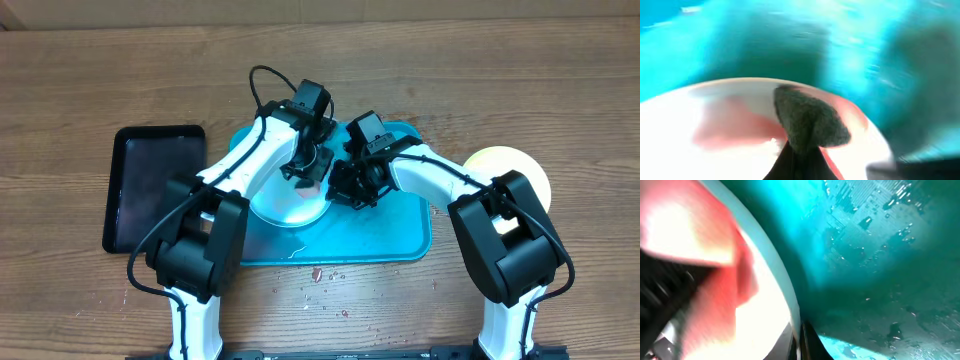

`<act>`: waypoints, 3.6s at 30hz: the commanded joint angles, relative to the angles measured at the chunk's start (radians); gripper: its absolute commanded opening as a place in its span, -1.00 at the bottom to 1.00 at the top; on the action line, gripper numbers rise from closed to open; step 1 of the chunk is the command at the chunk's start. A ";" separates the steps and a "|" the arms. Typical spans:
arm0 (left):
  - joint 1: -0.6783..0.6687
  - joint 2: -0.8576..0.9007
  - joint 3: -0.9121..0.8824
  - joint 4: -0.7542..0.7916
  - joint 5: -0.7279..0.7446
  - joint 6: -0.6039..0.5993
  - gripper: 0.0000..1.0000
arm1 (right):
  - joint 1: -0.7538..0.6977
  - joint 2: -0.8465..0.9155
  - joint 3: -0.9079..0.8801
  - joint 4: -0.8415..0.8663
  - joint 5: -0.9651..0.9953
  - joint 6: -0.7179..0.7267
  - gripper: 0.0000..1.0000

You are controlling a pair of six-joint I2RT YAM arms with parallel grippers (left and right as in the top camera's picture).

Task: Clean dirty plates on tray and stack at the side
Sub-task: 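Keep scrubbing the plate with the left gripper's sponge while right holds it, then raise the sponge away with the left gripper and tilt the plate up, then carry the plate right off the tray and stack it on the yellow plate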

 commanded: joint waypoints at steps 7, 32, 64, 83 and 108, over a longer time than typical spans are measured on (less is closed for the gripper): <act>0.039 0.048 -0.034 -0.092 -0.594 -0.525 -0.92 | 0.010 0.022 -0.017 -0.008 0.024 -0.016 -0.92; 0.053 0.048 -0.031 0.047 -0.023 -0.057 -0.92 | 0.010 0.022 -0.017 -0.002 0.024 -0.016 -0.93; 0.266 0.042 0.945 -0.853 0.031 -0.108 -0.91 | 0.300 -0.424 0.101 -0.556 1.210 0.114 -0.93; 0.261 0.042 0.944 -0.853 0.032 -0.105 -0.91 | 0.650 -0.424 0.165 -0.649 2.059 0.047 -0.93; 0.260 0.042 0.944 -0.853 0.031 -0.105 -0.92 | 0.613 -0.422 0.163 -0.611 1.558 0.077 -0.93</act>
